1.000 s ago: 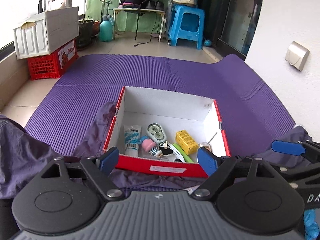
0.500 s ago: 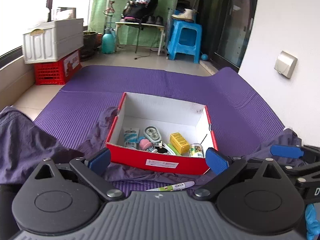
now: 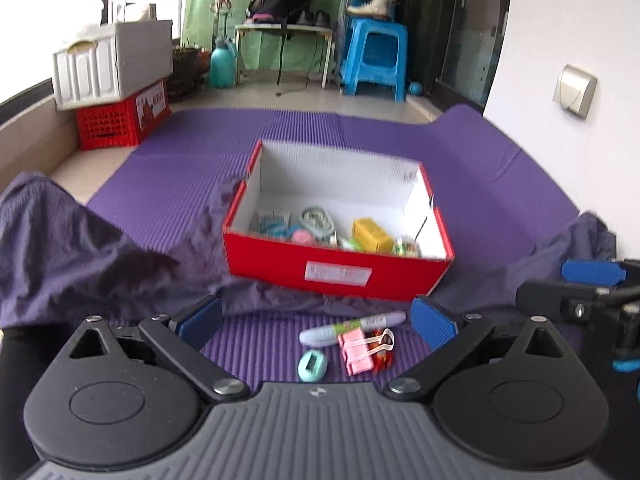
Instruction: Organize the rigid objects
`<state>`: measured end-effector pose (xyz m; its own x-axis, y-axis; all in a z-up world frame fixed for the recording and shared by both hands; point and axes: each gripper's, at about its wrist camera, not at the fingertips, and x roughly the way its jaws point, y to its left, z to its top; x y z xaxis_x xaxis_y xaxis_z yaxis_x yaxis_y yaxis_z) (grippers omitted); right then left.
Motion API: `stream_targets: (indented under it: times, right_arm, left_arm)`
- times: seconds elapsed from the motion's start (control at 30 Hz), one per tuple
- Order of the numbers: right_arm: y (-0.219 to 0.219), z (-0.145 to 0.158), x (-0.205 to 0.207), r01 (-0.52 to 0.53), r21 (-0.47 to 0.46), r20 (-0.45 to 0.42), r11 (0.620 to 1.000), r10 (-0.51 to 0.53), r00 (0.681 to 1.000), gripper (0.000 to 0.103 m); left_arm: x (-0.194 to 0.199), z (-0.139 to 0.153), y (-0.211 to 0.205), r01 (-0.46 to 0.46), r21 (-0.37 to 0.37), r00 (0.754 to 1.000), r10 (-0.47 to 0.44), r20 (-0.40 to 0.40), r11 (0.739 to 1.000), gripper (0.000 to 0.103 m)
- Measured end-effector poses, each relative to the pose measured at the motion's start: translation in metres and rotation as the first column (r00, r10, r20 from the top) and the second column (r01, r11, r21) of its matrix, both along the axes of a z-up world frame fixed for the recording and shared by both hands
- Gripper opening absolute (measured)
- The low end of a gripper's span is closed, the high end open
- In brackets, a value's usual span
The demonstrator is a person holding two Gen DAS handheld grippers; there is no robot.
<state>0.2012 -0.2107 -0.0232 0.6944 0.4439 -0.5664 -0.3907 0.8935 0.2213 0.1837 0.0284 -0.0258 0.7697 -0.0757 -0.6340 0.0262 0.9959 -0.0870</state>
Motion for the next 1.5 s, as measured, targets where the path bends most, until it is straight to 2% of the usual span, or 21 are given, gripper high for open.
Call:
stream_targets:
  times: [0.13, 0.3, 0.5, 0.67, 0.87, 0.93, 1.03, 1.23, 1.5]
  right_arm:
    - [0.000, -0.020, 0.006, 0.007, -0.019, -0.042, 1.000, -0.007, 0.999, 0.103]
    - [0.004, -0.049, 0.019, 0.007, -0.048, -0.102, 0.999, -0.012, 0.995, 0.102]
    - [0.006, -0.091, 0.036, -0.012, -0.098, -0.187, 0.995, -0.007, 0.982, 0.100]
    - [0.014, -0.117, 0.050, -0.062, -0.155, -0.216, 0.986, 0.027, 0.976, 0.098]
    - [0.028, -0.144, 0.064, -0.180, -0.199, -0.252, 0.963, 0.127, 0.959, 0.084]
    - [0.033, -0.153, 0.070, -0.201, -0.209, -0.270, 0.957, 0.141, 0.952, 0.075]
    - [0.040, -0.162, 0.076, -0.231, -0.218, -0.278, 0.948, 0.167, 0.946, 0.069]
    - [0.048, -0.174, 0.084, -0.280, -0.243, -0.281, 0.929, 0.209, 0.937, 0.057]
    - [0.063, -0.176, 0.090, -0.312, -0.296, -0.252, 0.903, 0.241, 0.937, 0.054]
  left_arm:
    - [0.005, -0.030, 0.001, -0.014, -0.002, 0.999, 0.014, -0.052, 1.000, 0.101]
    - [0.017, -0.067, 0.002, -0.027, -0.048, 0.988, 0.020, -0.152, 0.998, 0.101]
    - [0.033, -0.098, -0.002, -0.023, -0.015, 0.982, 0.020, -0.190, 1.000, 0.101]
    - [0.047, -0.121, 0.000, -0.029, 0.015, 0.975, 0.031, -0.218, 0.999, 0.101]
    - [0.061, -0.139, 0.002, -0.040, 0.032, 0.969, 0.046, -0.242, 0.999, 0.101]
    - [0.064, -0.142, 0.001, -0.033, 0.037, 0.970, 0.041, -0.241, 0.999, 0.101]
    - [0.070, -0.150, -0.001, -0.028, 0.068, 0.969, 0.043, -0.245, 0.997, 0.100]
    - [0.073, -0.157, 0.001, -0.009, 0.056, 0.971, 0.022, -0.239, 0.998, 0.100]
    - [0.075, -0.163, -0.001, 0.001, 0.063, 0.971, 0.014, -0.239, 0.998, 0.078]
